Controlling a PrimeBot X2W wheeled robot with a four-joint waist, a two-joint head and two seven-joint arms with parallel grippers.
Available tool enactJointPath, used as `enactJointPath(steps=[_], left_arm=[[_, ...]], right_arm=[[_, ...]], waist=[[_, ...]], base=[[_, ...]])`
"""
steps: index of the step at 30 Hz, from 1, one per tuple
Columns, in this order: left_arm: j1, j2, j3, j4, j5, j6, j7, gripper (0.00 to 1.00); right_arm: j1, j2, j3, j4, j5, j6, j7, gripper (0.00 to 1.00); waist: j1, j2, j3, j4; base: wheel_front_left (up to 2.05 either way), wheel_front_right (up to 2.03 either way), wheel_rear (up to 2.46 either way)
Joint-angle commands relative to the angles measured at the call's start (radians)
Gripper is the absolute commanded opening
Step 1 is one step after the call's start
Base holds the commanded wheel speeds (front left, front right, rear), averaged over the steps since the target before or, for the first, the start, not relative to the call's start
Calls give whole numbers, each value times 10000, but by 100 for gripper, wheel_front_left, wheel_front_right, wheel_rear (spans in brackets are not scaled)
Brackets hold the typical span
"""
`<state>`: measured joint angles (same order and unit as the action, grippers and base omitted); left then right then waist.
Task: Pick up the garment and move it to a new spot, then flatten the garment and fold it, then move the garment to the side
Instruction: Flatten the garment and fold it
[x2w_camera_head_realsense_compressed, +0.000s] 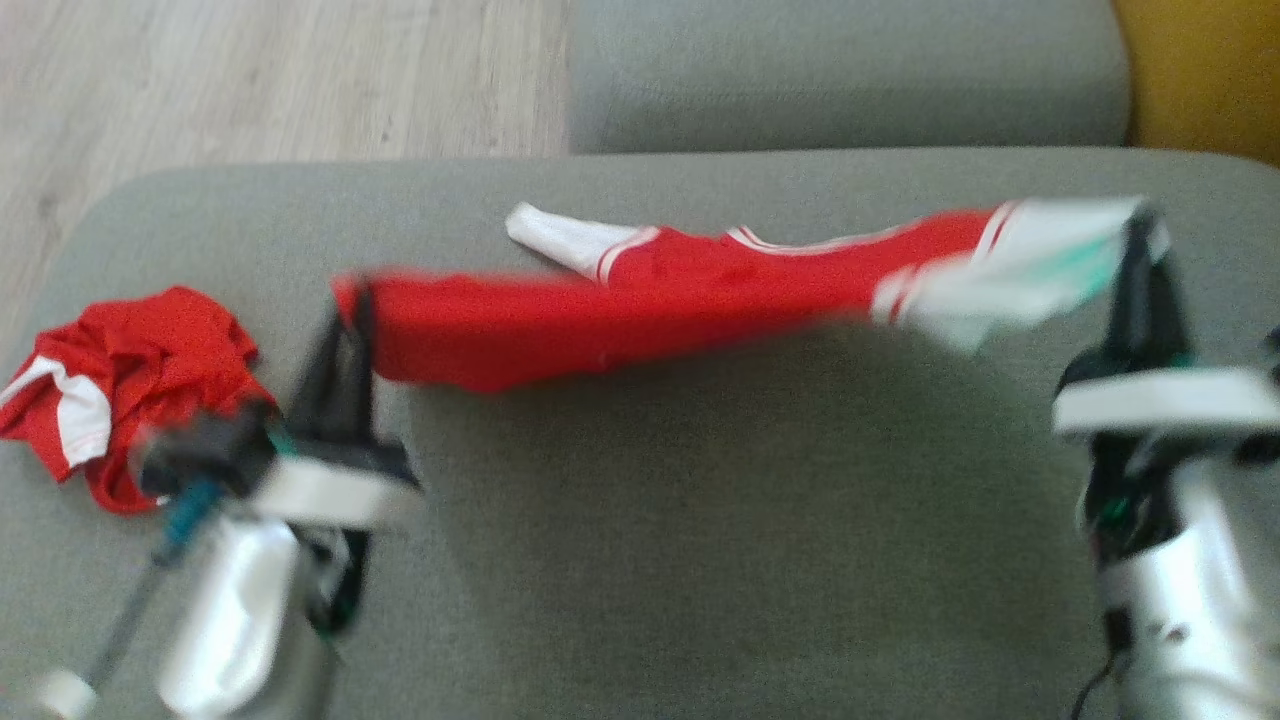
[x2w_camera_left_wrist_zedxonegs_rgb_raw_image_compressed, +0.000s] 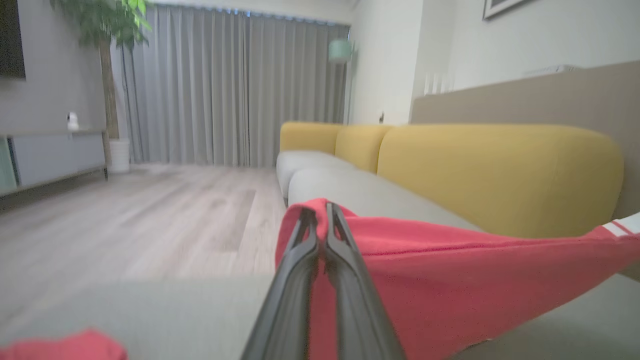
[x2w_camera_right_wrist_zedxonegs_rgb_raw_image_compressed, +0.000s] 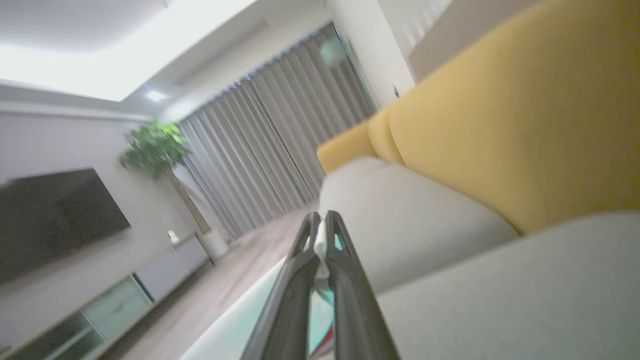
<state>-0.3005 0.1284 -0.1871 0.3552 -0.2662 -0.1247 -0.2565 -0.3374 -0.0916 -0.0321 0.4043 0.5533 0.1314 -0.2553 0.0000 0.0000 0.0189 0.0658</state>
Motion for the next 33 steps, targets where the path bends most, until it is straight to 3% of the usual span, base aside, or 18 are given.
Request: enactJointPath(steps=[1, 6, 11, 15, 20, 24, 30, 33], left_arm=[[-1145, 548, 349, -602, -203, -48, -32, 0], [-3064, 1459, 11, -1717, -862, -56, 793, 0], [-4480, 1987, -5, -2395, -1355, -57, 2046, 0], [-5016, 2195, -85, -2405, -1299, -33, 2721, 0], [-5706, 2030, -151, -1842, -1392, 196, 3358, 0], [-6491, 1874, -206, -1120, -1020, 460, 2834, 0], [-8429, 1713, -179, 309, -189, 876, 810, 0], [-9163, 1541, -53, 1046, -124, 1065, 329, 0]], right_arm=[[-873, -329, 246, -884, 393, -7, 11, 0], [-2281, -775, 92, -2531, 1270, -7, 970, 0], [-3758, -750, -356, -3474, 1424, -7, 2325, 0], [-4616, -730, -514, -3402, 1054, -7, 2930, 0], [-5893, -651, -643, -2368, 234, -7, 3291, 0], [-7135, -632, -435, -1284, -499, -7, 2793, 0], [-9446, -710, -831, 497, -1283, -7, 1104, 0], [-10263, -843, -1015, 1281, -1421, -7, 661, 0]], waist=[[0, 0, -345, -161], [0, 0, -635, -262], [0, 0, -604, -325], [0, 0, -349, -383], [0, 0, 668, -501], [0, 0, 1635, -647], [0, 0, 2615, -888], [0, 0, 2942, -961]], base=[[0, 0, 0], [0, 0, 0], [0, 0, 0], [0, 0, 0], [0, 0, 0], [0, 0, 0], [0, 0, 0], [0, 0, 0]])
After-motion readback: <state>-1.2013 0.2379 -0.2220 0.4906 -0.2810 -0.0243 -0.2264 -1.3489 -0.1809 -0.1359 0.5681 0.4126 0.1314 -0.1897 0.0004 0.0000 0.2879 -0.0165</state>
